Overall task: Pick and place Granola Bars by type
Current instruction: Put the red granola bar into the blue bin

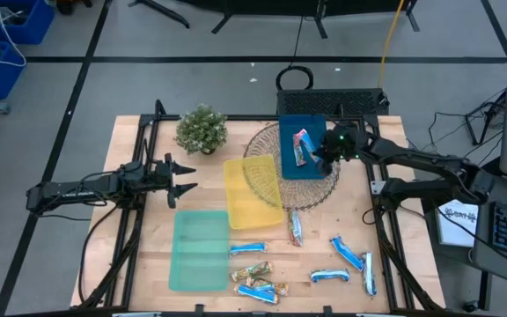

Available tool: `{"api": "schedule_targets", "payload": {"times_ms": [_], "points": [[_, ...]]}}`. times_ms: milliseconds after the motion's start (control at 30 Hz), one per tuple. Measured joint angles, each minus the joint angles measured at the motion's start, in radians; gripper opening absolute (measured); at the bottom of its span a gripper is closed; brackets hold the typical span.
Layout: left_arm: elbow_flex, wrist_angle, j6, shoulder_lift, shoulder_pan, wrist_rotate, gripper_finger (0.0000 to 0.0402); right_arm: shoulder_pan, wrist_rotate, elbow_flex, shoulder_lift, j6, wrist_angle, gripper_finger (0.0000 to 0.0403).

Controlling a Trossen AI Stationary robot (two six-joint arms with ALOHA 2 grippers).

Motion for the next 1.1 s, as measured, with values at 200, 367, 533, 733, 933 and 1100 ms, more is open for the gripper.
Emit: {"api": "schedule_targets", "payload": {"times_ms": [200,367,533,733,933,1100], "points": [[0.0,0.0,0.0,0.0,0.0,0.0,0.0255,-0.02,0.002,0.0,0.035,0.018,-0.019,0.0],[0.0,0.0,0.0,0.0,0.0,0.0,0.0255,-0.03,0.003,0.0,0.068,0.026,-0.036,0.0001],[0.0,0.0,0.0,0.0,0.0,0.0,0.0255,-0.031,0.007,0.0,0.096,0.026,-0.035,0.0001],[0.0,0.0,0.0,0.0,0.0,0.0,0.0255,-0.031,0.007,0.0,0.133,0.026,-0.031,0.0002],[0.0,0.0,0.0,0.0,0.0,0.0,0.0255,-0.031,0.007,0.0,0.145,0.026,-0.024,0.0003],[0.0,0.0,0.0,0.0,0.0,0.0,0.0255,-0.031,0.007,0.0,0.145,0.026,-0.023,0.0003]]}}
